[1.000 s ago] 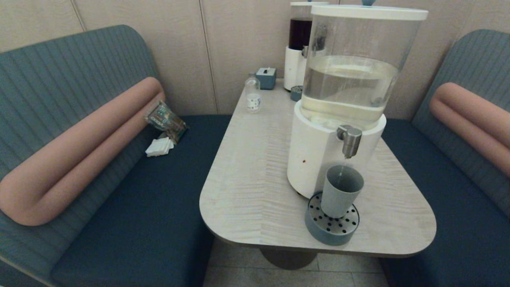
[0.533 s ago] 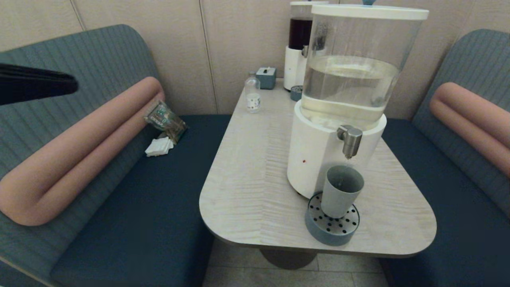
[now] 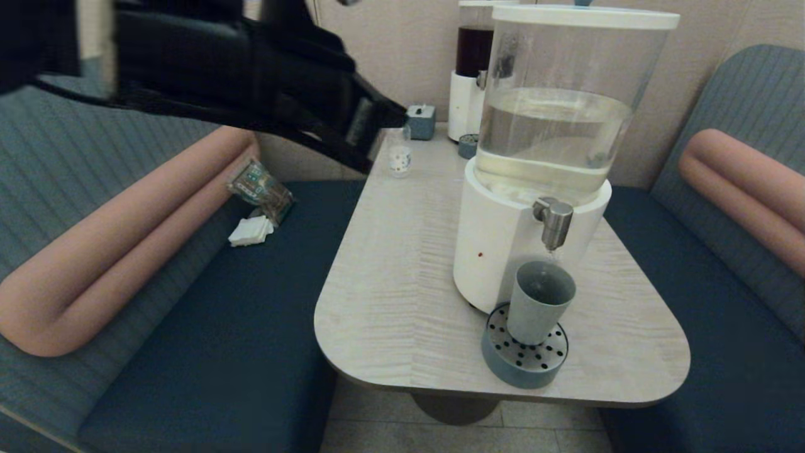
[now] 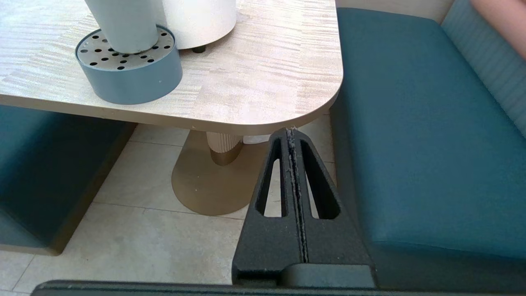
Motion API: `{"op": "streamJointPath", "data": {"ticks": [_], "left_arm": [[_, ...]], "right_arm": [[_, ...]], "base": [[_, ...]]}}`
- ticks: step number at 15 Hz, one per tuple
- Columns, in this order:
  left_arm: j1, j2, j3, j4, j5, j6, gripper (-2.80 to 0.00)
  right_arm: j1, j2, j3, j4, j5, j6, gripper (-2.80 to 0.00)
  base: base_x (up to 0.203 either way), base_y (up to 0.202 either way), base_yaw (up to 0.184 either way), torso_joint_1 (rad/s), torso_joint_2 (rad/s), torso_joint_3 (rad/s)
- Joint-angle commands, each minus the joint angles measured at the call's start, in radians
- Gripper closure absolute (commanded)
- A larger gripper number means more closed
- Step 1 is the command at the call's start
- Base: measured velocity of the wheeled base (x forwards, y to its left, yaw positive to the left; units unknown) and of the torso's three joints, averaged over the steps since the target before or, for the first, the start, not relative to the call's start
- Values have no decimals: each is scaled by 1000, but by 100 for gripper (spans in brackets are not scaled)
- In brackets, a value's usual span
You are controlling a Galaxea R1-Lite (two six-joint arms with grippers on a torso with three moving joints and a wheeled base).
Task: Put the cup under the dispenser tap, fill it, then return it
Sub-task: Turn off the faucet
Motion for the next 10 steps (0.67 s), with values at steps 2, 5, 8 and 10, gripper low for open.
{"op": "streamJointPath", "data": {"ticks": [2,5,8,10], "left_arm": [[-133,206,-61,-43,49,-11,0],[-157,244,-62,-51,56,-10,0],[-166,254,-61,-69,55,-9,0],[-171,252,-59,-75,55,-11,0]], "right_arm": [[0,0,0,0,0,-1,0],[0,0,0,1,0,1,0],[0,0,0,0,0,1,0],[0,0,0,0,0,-1,0]], "base": [[0,0,0,0,0,0],[0,0,0,0,0,0],[0,0,0,0,0,0],[0,0,0,0,0,0]]}}
